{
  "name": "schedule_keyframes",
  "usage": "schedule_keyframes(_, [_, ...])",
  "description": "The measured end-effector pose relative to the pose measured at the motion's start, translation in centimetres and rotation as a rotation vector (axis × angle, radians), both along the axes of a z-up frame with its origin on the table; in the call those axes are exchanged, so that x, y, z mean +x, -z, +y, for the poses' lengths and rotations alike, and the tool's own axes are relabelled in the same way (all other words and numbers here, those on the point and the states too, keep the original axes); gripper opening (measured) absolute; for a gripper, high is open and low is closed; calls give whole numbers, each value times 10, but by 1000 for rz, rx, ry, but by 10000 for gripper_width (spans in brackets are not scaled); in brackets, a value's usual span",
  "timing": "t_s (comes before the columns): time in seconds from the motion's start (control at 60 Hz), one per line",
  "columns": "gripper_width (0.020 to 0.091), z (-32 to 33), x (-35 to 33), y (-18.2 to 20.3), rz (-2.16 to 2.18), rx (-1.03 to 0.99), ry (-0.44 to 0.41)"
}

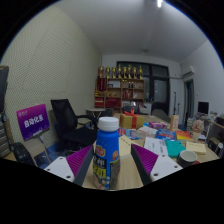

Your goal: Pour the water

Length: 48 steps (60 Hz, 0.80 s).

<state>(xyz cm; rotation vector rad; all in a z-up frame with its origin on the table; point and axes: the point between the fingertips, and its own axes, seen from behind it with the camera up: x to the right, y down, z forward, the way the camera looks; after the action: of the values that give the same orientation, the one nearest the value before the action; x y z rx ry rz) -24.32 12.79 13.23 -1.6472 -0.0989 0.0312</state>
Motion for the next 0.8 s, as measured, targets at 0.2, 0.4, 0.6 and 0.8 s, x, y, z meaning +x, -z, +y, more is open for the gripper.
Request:
schedule_keyframes(0.2, [792,38,-6,14,23,-19,9])
schedule_keyframes(0.4, [602,48,-14,30,53,8,-18])
schedule_keyframes(0.6, [555,51,-14,34,89,-27,-40])
schedule_keyframes(0.8, [460,37,-16,9,185,-11,-115])
